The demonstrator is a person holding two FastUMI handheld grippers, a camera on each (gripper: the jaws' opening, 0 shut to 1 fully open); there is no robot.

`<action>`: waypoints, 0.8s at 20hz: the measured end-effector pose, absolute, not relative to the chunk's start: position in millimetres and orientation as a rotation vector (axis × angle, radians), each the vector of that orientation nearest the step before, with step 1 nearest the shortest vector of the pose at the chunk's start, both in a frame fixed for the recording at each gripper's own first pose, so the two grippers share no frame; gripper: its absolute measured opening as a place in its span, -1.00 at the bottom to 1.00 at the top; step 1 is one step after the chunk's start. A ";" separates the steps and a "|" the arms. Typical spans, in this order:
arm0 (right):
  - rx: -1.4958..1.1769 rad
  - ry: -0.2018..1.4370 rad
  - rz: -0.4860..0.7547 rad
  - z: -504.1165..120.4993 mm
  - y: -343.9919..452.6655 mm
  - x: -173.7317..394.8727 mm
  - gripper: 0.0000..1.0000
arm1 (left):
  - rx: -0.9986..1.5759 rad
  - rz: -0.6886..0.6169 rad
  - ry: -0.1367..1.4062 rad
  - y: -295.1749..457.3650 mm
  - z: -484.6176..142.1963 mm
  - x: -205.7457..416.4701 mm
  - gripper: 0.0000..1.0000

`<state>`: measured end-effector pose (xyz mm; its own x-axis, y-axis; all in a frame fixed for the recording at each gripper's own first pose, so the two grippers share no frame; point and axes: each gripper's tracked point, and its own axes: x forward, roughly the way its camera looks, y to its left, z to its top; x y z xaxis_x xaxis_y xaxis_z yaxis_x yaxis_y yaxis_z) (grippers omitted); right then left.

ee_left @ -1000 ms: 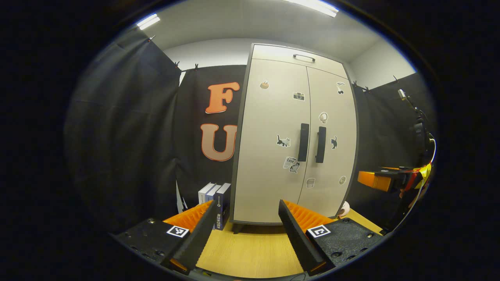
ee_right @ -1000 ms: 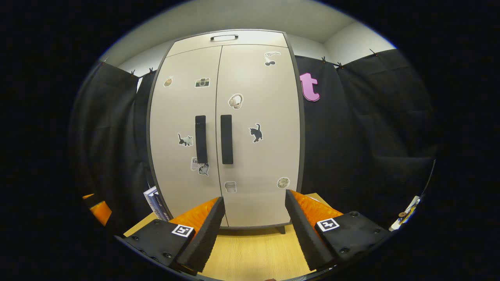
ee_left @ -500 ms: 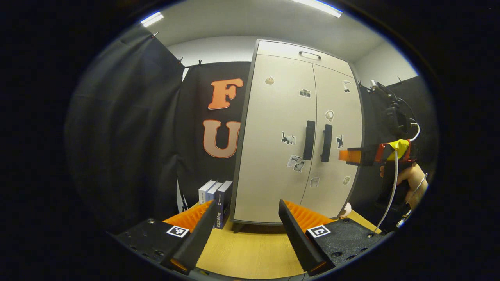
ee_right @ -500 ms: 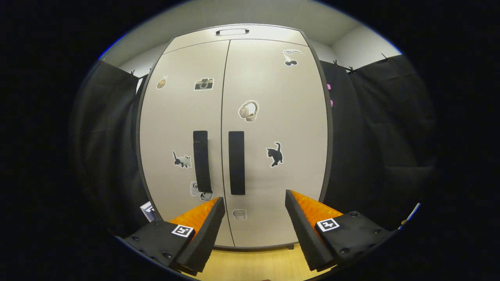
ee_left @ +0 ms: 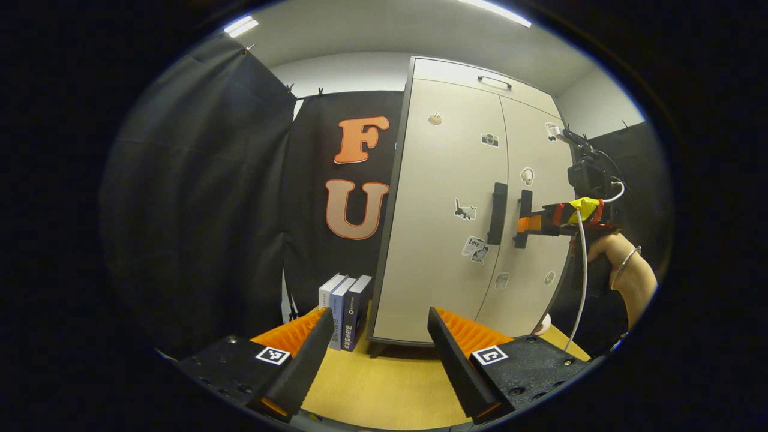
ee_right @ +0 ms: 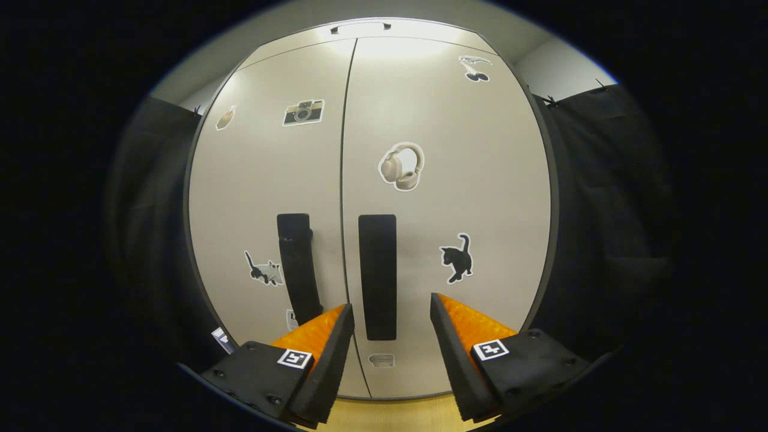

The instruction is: Open the right door of the double-door shoe cabinet with the right hand, and open the left door with the left hand.

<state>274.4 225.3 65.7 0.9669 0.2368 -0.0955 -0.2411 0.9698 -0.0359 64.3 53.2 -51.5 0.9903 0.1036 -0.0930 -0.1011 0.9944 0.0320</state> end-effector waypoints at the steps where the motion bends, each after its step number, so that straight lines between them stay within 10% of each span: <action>1: -0.043 0.100 0.241 63.6 227.9 279.0 0.64 | 0.031 0.106 0.096 55.1 -51.9 65.4 0.90; 9: -0.017 0.140 0.251 53.6 238.3 299.2 0.20 | 0.048 0.123 0.087 63.6 -49.9 64.4 0.90; 10: -0.017 0.140 0.253 53.8 238.7 302.4 -0.19 | 0.046 0.126 0.086 65.3 -49.6 63.6 0.90; 16: -0.028 0.141 0.248 50.3 237.7 299.8 -0.20 | 0.057 0.136 0.080 69.8 -47.4 54.7 0.90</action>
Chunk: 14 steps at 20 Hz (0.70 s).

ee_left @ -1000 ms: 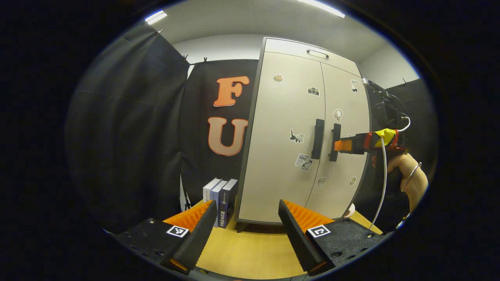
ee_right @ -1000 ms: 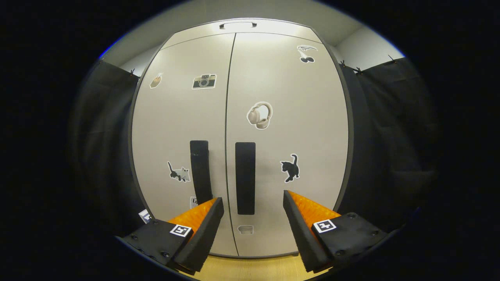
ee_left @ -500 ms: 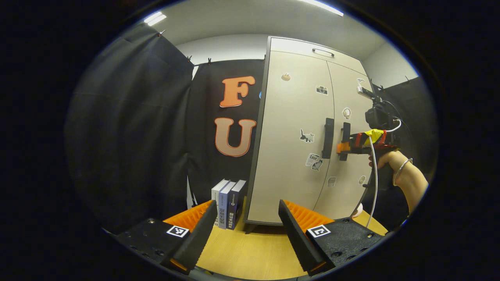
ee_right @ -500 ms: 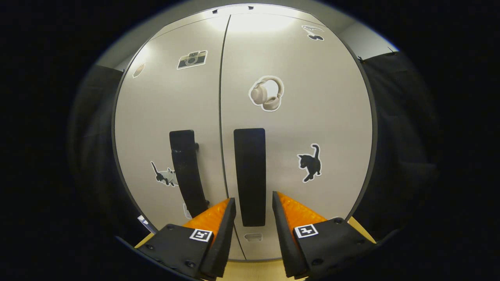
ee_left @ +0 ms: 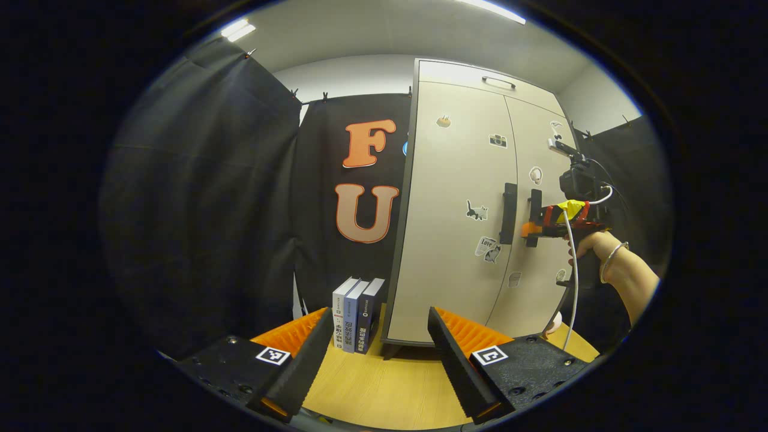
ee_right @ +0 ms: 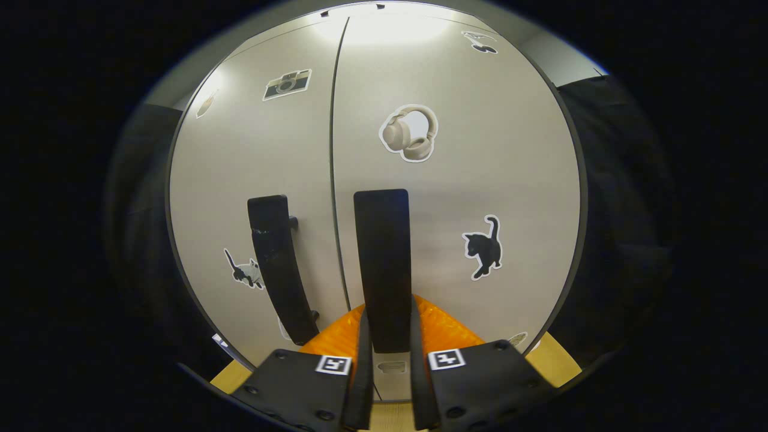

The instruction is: Open the right door of the double-door shoe cabinet with the right hand, and open the left door with the left hand.

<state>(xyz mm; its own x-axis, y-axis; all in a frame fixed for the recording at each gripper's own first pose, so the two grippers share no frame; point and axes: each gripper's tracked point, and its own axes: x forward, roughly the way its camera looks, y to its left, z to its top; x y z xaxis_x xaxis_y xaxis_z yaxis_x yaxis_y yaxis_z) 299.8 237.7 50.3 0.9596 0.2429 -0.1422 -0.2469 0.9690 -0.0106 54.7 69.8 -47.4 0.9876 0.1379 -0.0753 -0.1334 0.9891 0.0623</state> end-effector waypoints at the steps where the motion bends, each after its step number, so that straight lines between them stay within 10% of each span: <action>1: -0.033 0.142 0.249 50.4 237.2 300.5 -0.37 | 0.059 0.135 0.080 69.0 -46.5 52.0 0.90; 14: -0.063 0.125 0.269 57.2 217.0 265.2 -0.49 | 0.054 0.121 0.062 49.3 -39.5 16.0 0.90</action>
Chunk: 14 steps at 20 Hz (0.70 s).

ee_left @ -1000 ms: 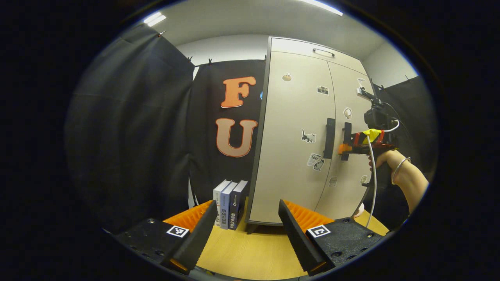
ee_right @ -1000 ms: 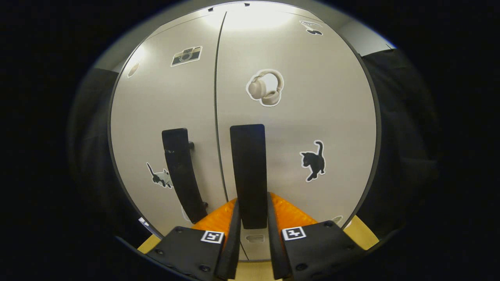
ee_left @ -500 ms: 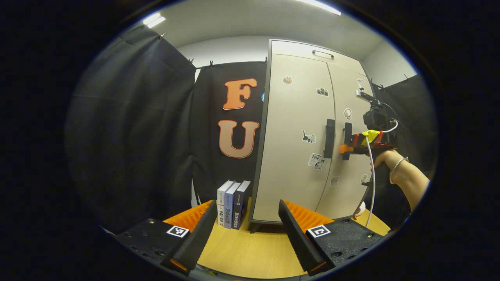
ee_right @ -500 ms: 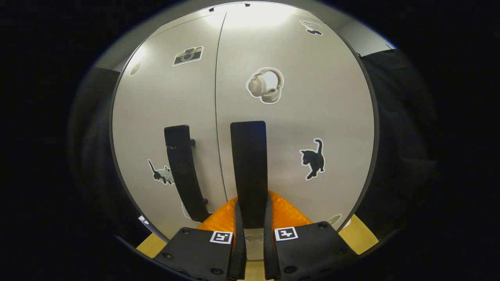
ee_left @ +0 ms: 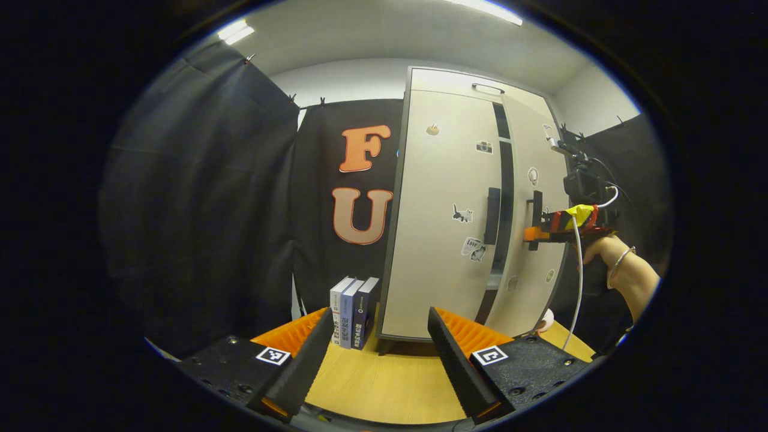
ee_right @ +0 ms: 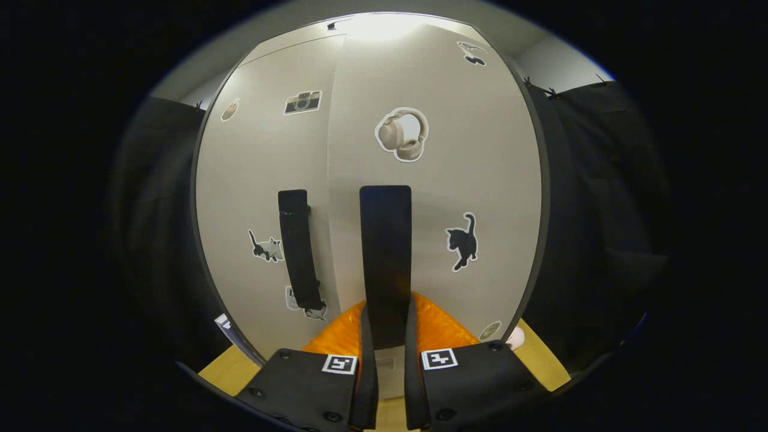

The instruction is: Open the right door of the double-door shoe cabinet with the right hand, and open the left door with the left hand.

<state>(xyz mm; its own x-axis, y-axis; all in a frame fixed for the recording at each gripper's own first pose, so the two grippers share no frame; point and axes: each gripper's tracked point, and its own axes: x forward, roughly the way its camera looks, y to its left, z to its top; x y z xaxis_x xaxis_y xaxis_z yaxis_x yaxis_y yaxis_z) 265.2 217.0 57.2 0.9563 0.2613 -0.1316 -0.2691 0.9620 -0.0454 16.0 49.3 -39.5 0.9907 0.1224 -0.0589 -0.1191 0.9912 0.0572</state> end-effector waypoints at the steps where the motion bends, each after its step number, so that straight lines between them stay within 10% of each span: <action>1: -0.066 0.122 0.269 57.6 213.5 262.1 -0.49 | 0.050 0.121 0.062 47.4 -38.7 13.1 0.89; 14: -0.009 0.144 0.347 63.0 186.4 228.6 -0.74 | 0.062 0.120 0.050 27.3 -31.4 -12.9 0.89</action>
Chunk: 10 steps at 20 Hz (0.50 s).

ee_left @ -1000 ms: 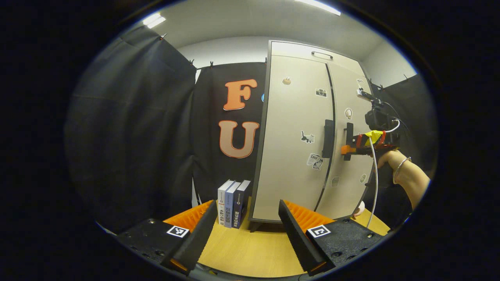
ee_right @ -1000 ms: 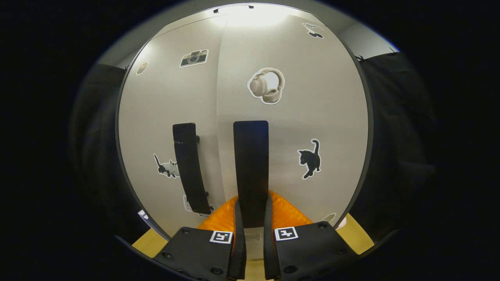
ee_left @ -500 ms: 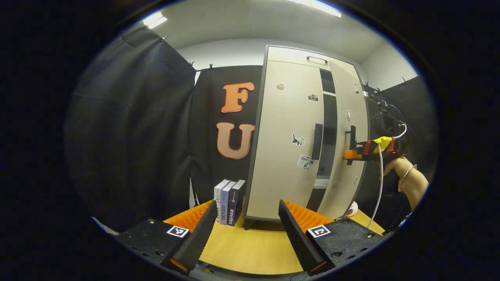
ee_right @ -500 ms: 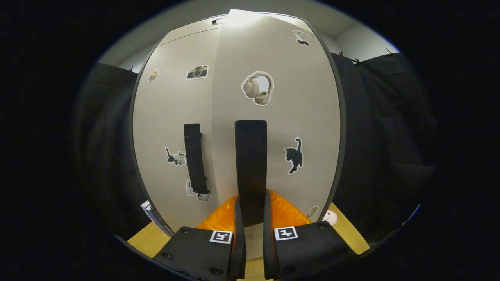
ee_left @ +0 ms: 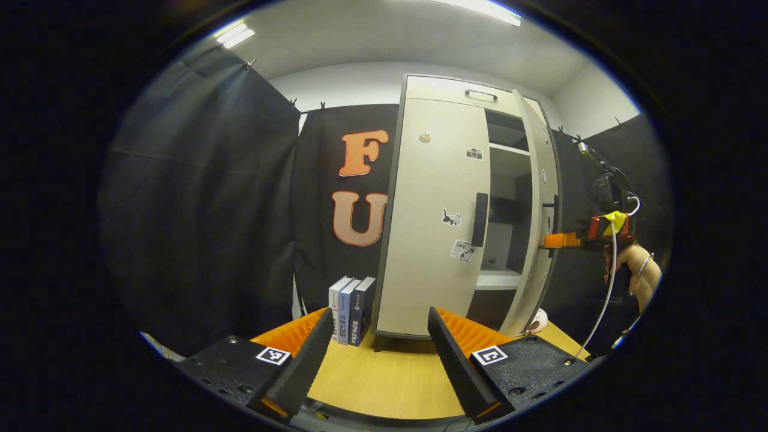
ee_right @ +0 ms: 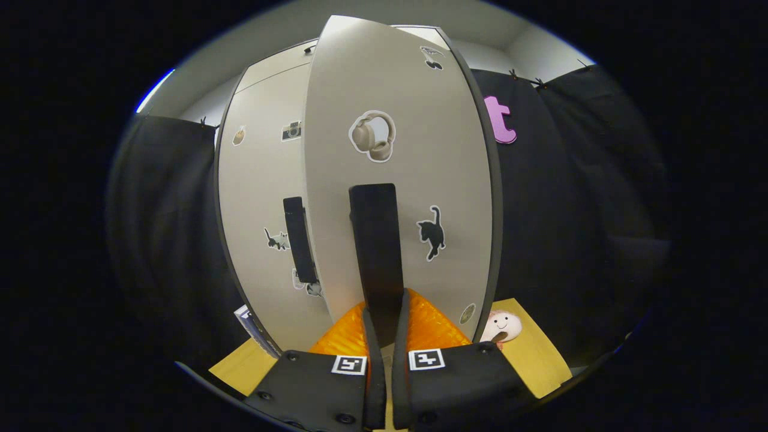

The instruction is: Open the right door of the double-door shoe cabinet with the right hand, and open the left door with the left hand.

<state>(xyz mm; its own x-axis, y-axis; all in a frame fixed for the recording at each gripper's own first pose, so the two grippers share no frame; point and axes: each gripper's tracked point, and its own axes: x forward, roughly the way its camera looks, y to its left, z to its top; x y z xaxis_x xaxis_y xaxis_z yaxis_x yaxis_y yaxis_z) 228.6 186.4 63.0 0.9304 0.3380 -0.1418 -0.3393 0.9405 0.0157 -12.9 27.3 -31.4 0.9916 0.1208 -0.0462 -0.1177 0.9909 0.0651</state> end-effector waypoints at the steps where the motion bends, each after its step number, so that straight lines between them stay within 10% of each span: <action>1: -0.006 0.147 0.351 62.4 184.8 228.5 -0.75 | 0.067 0.118 0.049 23.8 -31.2 -12.5 0.89; 10: 0.002 0.148 0.360 65.1 166.5 218.8 -0.75 | 0.072 0.107 0.038 -8.0 -27.9 -3.4 0.90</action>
